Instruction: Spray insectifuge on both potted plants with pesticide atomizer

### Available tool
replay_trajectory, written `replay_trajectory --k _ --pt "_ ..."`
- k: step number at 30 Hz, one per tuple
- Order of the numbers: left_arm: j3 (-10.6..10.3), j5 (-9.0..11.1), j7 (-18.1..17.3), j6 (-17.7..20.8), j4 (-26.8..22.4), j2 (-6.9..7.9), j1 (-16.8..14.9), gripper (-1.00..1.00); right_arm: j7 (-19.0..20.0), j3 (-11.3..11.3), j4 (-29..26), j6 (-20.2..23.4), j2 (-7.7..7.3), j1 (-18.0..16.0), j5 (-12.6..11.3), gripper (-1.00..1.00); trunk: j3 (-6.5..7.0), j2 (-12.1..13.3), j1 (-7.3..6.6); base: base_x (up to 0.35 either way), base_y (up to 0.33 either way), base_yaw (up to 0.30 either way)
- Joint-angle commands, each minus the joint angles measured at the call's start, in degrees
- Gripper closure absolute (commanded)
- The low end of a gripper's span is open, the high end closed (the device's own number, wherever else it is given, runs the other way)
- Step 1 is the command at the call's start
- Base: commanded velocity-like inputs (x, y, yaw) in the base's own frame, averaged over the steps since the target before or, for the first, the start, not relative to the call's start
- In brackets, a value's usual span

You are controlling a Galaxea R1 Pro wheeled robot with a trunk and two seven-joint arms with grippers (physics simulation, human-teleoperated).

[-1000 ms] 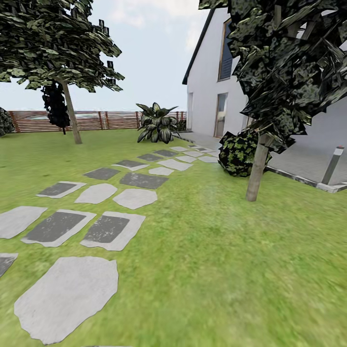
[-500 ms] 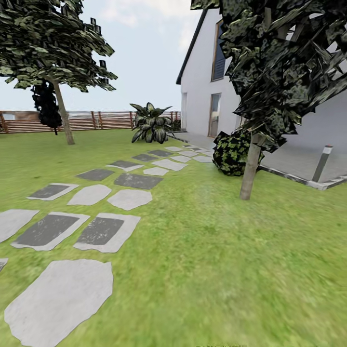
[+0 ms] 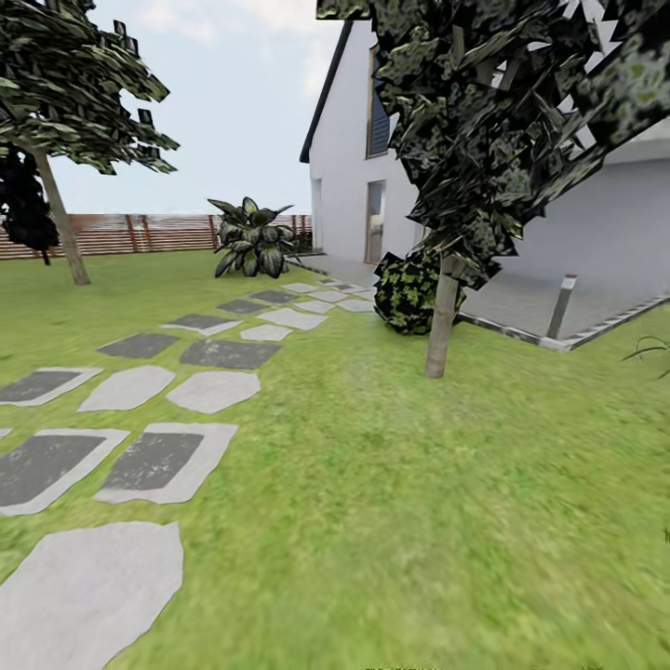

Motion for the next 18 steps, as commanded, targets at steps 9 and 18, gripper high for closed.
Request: replay_trajectory --k 9,18 --pt "-0.1 0.1 -0.1 -0.2 1.1 -0.23 -0.1 -1.0 0.1 0.0 0.1 -0.2 0.01 0.0 -0.1 -1.0 -1.41 -2.0 1.09 0.0 0.0 -0.255" --pt "-0.1 0.1 -0.1 -0.2 1.2 -0.4 -0.1 -1.0 0.1 0.0 0.1 -0.2 0.02 0.0 -0.1 -1.0 -3.66 -5.6 3.07 0.0 0.0 -0.207"
